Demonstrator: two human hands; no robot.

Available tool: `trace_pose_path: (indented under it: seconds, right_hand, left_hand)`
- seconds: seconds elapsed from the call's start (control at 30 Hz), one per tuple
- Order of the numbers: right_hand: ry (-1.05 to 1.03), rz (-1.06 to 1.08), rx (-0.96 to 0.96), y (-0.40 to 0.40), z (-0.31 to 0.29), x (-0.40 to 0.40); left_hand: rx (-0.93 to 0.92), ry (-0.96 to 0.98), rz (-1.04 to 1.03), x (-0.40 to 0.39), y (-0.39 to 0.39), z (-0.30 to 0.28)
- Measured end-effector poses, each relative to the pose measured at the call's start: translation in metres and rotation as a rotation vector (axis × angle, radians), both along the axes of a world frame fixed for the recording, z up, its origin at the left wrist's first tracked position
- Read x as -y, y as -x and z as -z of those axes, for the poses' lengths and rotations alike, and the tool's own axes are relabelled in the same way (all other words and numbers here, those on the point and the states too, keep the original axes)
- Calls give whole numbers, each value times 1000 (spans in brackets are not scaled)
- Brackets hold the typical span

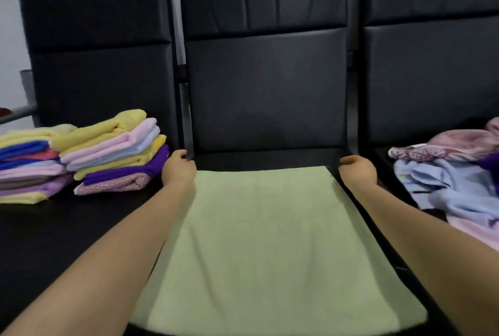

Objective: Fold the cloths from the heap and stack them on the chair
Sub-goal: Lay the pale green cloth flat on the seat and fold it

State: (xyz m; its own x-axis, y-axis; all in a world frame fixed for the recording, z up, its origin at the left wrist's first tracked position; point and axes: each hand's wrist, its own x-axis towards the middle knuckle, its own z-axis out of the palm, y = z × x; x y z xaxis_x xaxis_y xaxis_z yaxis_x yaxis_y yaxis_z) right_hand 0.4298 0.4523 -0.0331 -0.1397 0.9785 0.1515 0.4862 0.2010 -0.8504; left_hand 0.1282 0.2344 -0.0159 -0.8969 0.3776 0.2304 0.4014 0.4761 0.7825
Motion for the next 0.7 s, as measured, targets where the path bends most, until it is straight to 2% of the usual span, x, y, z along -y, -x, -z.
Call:
trace_pose_path:
  seconds: [0.13,0.3,0.43,0.5,0.6,0.7]
  right_hand:
    - [-197,-157,247,-5,-6,17]
    - [-252,-327,195,-17,-45,76]
    - [-248,-488,187,-30,-51,134]
    - [-198,-590,197,-40,-47,161]
    - [-129,-866,313,-60,-43,188]
    - [-121,-1027,401,-76,-51,206]
  left_hand:
    - [-41,113,43,3,-19,5]
    - [-43,57,273,32,-79,-11]
    - [-21,65,444,64,-138,-20]
    - [-35,148,554,86,-161,-15]
    - [-135,355,751,116,-180,-6]
    - [-201,427,877,140,-192,-5]
